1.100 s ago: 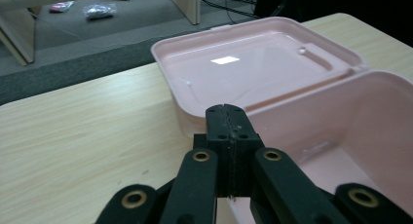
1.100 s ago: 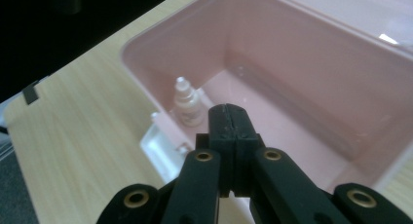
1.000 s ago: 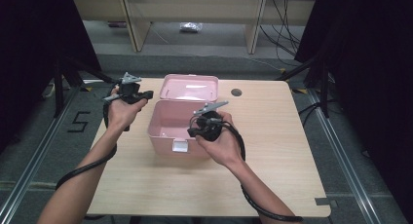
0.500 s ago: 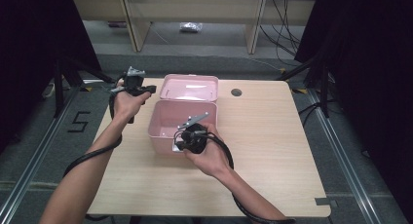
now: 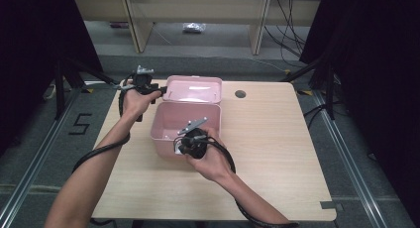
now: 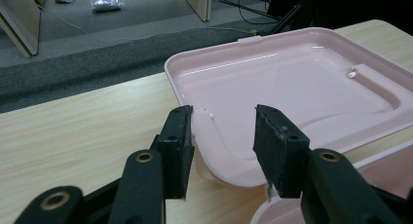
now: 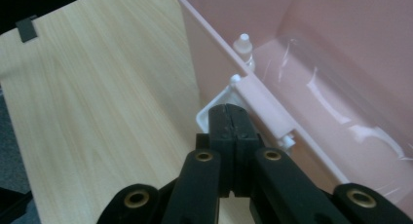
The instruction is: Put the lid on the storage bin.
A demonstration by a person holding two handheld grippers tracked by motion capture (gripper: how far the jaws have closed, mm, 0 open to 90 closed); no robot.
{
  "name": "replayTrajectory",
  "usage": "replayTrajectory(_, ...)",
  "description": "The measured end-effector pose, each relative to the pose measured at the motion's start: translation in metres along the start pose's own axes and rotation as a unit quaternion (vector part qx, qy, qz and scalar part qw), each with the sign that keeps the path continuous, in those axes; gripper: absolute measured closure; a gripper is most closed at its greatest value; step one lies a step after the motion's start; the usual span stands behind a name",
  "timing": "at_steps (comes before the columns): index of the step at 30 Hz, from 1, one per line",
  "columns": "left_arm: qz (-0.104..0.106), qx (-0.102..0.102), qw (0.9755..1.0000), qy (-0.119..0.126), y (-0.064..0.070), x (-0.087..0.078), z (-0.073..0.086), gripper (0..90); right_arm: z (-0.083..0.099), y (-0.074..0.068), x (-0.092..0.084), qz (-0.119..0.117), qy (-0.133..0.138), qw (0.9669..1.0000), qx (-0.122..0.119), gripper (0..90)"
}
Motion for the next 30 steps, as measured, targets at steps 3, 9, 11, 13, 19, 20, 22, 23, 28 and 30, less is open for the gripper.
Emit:
replayTrajectory(3,-0.003,-0.006,1.0000,0.002,0.000,0.004,0.000,57.3,0.001,0.001,0.001,0.003,-0.007,0.9999,0.006,90.0)
replayTrajectory(9,-0.005,0.001,0.9999,-0.009,-0.004,0.010,-0.005,58.2,0.001,0.001,0.003,0.006,-0.002,0.9999,-0.012,90.0)
replayTrajectory(11,-0.007,-0.007,0.9999,-0.004,-0.004,0.015,-0.007,57.8,0.000,-0.002,0.001,0.007,-0.011,0.9999,0.000,90.0)
replayTrajectory(13,-0.008,-0.009,0.9999,-0.007,-0.005,0.019,-0.010,57.6,0.000,-0.001,0.002,0.006,-0.010,0.9999,-0.001,90.0)
replayTrajectory(19,-0.011,-0.013,0.9993,-0.034,-0.012,0.032,-0.016,57.7,0.001,0.000,0.002,0.004,-0.004,0.9999,-0.009,90.0)
replayTrajectory(20,-0.014,-0.012,0.9992,-0.035,-0.013,0.034,-0.016,58.1,0.002,0.001,0.002,0.003,-0.002,0.9999,-0.012,90.0)
replayTrajectory(22,-0.019,-0.017,0.9990,-0.037,-0.016,0.038,-0.017,58.6,0.002,0.001,0.002,0.002,-0.001,0.9999,-0.013,90.0)
replayTrajectory(23,-0.018,-0.018,0.9988,-0.041,-0.017,0.040,-0.018,58.7,0.002,0.001,0.002,0.002,-0.001,0.9999,-0.012,90.0)
replayTrajectory(28,-0.020,-0.038,0.9979,-0.048,-0.021,0.048,-0.017,59.4,0.003,0.000,0.002,0.000,-0.002,1.0000,-0.006,90.0)
replayTrajectory(30,-0.018,-0.050,0.9975,-0.045,-0.023,0.051,-0.015,59.5,0.002,0.001,0.002,0.002,0.002,0.9999,-0.015,90.0)
Point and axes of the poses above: each handheld gripper's, and its own axes: x roughly forward along the jaws, z roughly out of its underside, y roughly to its right, the point moved 1 cm from there along x, roughly forward along the jaws, and after that the axes turned 7 degrees about z, right-handed, at the moved point
